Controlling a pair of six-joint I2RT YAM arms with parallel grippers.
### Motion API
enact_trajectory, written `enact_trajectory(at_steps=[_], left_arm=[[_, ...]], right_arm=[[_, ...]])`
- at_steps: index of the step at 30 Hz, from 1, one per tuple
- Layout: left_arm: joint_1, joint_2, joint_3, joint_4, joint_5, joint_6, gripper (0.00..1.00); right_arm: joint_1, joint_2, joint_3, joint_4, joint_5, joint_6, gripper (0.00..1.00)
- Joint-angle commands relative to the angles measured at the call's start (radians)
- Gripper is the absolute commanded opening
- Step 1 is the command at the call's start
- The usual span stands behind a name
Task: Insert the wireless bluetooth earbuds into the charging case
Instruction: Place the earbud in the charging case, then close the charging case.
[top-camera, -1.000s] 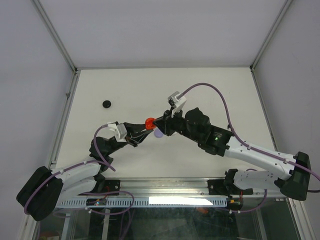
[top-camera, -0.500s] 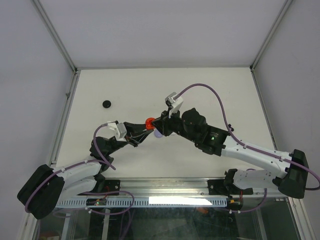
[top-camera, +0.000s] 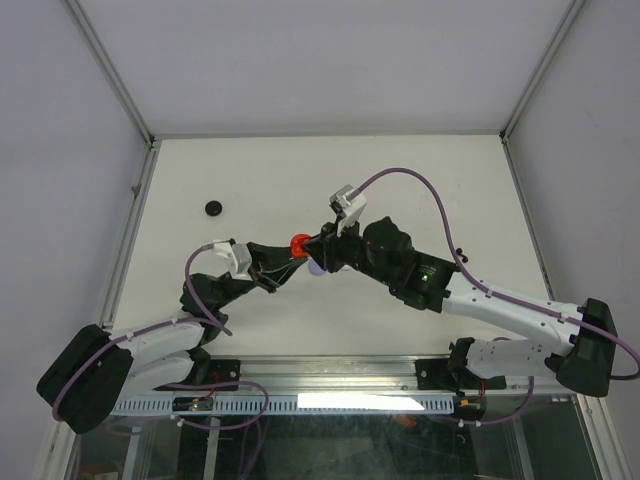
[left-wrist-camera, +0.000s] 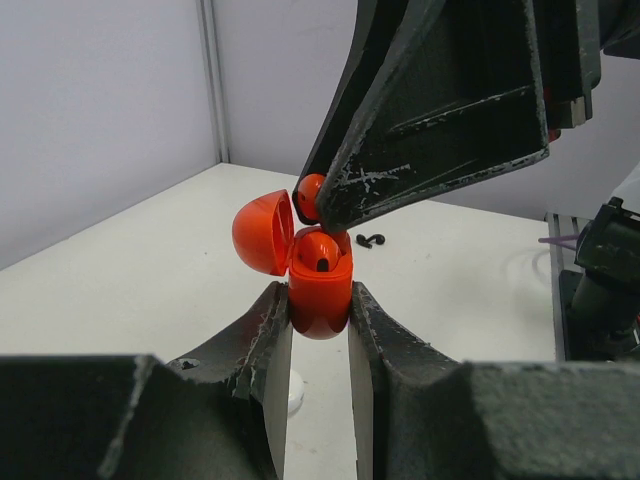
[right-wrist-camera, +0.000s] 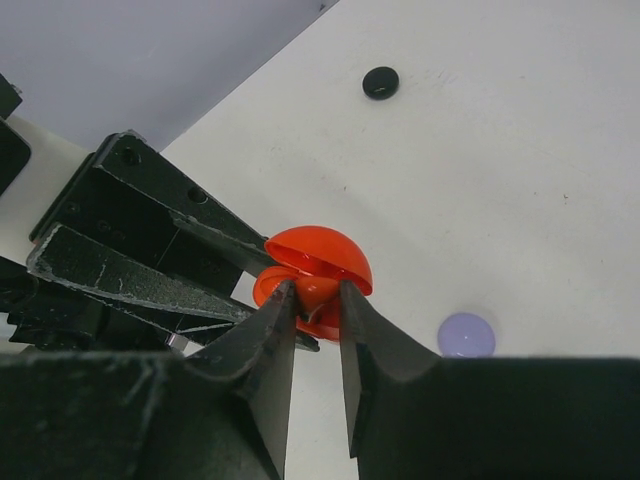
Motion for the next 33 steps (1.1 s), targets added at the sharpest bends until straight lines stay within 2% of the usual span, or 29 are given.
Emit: enact_trajectory(at_steps=[1,13,24,26,30,33], left_arm=[[0.008,0.018,0.017,0.116,-0.032,-0.047,0.04],[0.009,0.078,0.005,0.167,-0.013,-0.104,0.04],[0.009,0.063,-0.030,0.158,-0.010,-0.112,0.04],[0.009,0.064,-0.030,0.153,0.005,-0.108,0.04],[0.009,0.074,-0.022,0.153,0.052,-0.110,0.04],[0.009,0.086,-0.011,0.162,0.086,-0.124,0.04]], right_arm=[[0.013,-0.001,-0.011,0.049,-0.001,-0.006,0.28],[0.012,-0.035,-0.010,0.029,0.023,-0.002,0.43],[-0.021,-0.093,0.016,-0.050,0.025,-0.016,0.56],[-0.058,-0.095,0.027,-0.072,-0.047,-0.014,0.60],[-0.176,-0.083,0.047,-0.091,-0.352,0.005,0.66],[-0.232,-0.060,0.046,-0.084,-0.501,0.022,0.71]])
